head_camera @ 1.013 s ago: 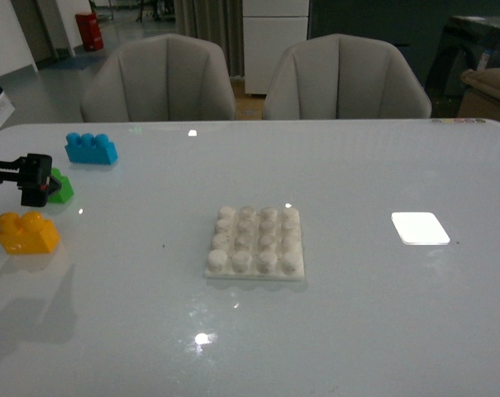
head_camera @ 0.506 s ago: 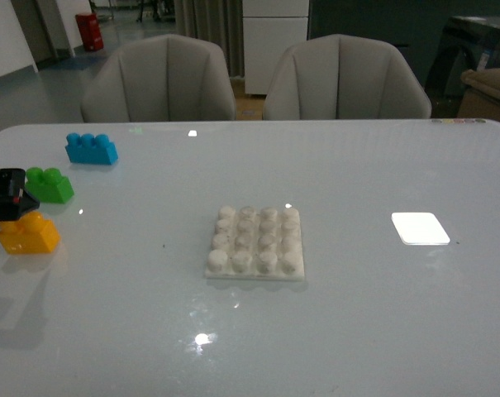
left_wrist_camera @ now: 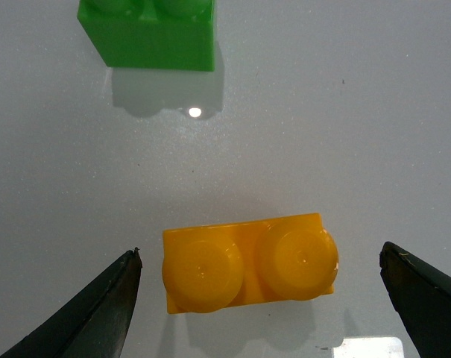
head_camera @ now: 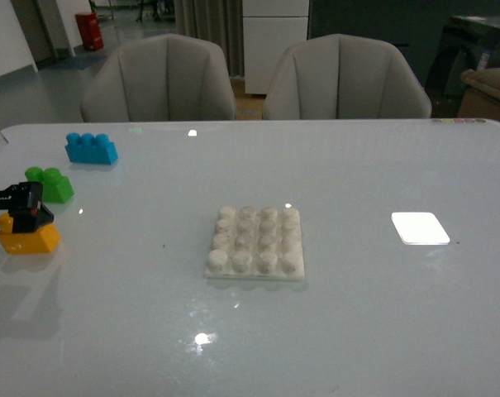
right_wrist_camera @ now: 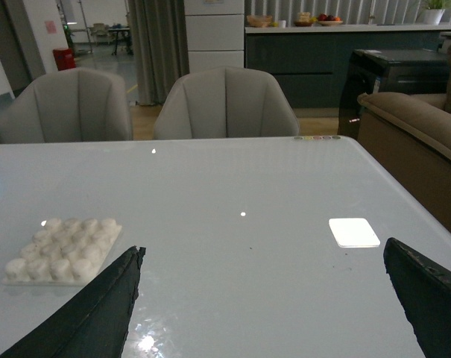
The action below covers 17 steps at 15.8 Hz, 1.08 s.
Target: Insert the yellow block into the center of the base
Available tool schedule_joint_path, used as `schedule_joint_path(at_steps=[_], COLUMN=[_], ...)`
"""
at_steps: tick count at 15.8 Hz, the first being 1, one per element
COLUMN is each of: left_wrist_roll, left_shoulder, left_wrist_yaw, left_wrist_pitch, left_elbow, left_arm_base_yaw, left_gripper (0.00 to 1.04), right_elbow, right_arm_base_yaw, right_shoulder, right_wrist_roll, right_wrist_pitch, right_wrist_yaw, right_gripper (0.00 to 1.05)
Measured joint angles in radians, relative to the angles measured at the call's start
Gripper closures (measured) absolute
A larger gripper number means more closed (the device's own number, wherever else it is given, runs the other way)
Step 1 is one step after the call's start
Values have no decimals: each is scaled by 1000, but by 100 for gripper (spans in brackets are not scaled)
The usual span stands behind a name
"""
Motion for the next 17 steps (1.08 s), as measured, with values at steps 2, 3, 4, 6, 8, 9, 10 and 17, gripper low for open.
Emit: schedule_joint_path(at_steps=[2, 3, 4, 6, 8, 9, 10, 17], left_wrist_roll=[0, 0, 0, 0, 0, 0, 0, 0], left_shoulder=[14, 20, 22, 22, 23, 24, 24, 26], left_wrist_yaw=[-7, -9, -13, -21, -23, -23, -23, -29], left_wrist_pitch=[0, -1, 3, 3, 2, 1, 0, 21], left_elbow=[2, 11, 18, 18, 18, 18, 18, 11], left_arm_base_yaw=[-3, -3, -3, -3, -3, -3, -3, -8], left_gripper=[7, 7, 7, 7, 7, 7, 7, 46], right_elbow=[0, 0, 0, 0, 0, 0, 0, 0], right_arm_base_yaw=[0, 0, 0, 0, 0, 0, 0, 0], right_shoulder=[0, 0, 0, 0, 0, 0, 0, 0], right_wrist_roll=[0, 0, 0, 0, 0, 0, 0, 0], right_wrist_pitch=[0, 0, 0, 0, 0, 0, 0, 0], right_wrist_yaw=[0, 0, 0, 0, 0, 0, 0, 0], right_gripper=[6, 6, 6, 6, 6, 6, 6, 6])
